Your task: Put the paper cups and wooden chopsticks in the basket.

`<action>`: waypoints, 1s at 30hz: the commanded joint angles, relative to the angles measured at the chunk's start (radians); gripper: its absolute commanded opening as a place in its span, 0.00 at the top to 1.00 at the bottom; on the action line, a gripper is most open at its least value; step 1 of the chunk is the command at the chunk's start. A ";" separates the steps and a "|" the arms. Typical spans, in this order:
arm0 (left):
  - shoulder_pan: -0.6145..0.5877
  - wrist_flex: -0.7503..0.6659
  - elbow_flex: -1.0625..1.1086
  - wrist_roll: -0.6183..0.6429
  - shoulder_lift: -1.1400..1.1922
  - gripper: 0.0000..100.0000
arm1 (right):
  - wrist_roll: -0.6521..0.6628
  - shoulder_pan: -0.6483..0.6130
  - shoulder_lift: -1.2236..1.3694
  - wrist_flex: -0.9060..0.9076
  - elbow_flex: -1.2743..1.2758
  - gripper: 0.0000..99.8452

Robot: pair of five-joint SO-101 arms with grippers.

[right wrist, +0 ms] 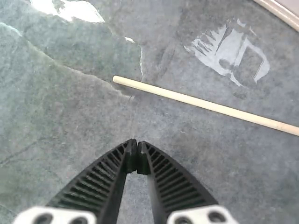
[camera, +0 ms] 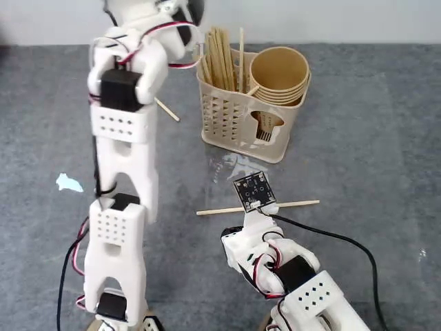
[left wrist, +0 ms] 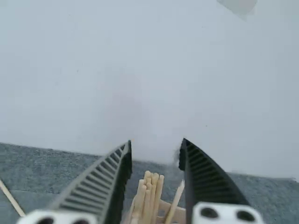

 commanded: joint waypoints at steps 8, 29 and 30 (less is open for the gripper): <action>-0.229 0.224 0.012 0.143 -0.034 0.83 | -0.012 -0.007 -0.022 -0.012 -0.006 0.99; -0.150 0.094 0.186 0.130 0.479 0.83 | -0.012 -0.007 -0.022 -0.010 -0.006 0.99; -0.144 0.087 0.186 0.127 0.488 0.83 | -0.012 -0.007 -0.022 -0.010 -0.006 0.99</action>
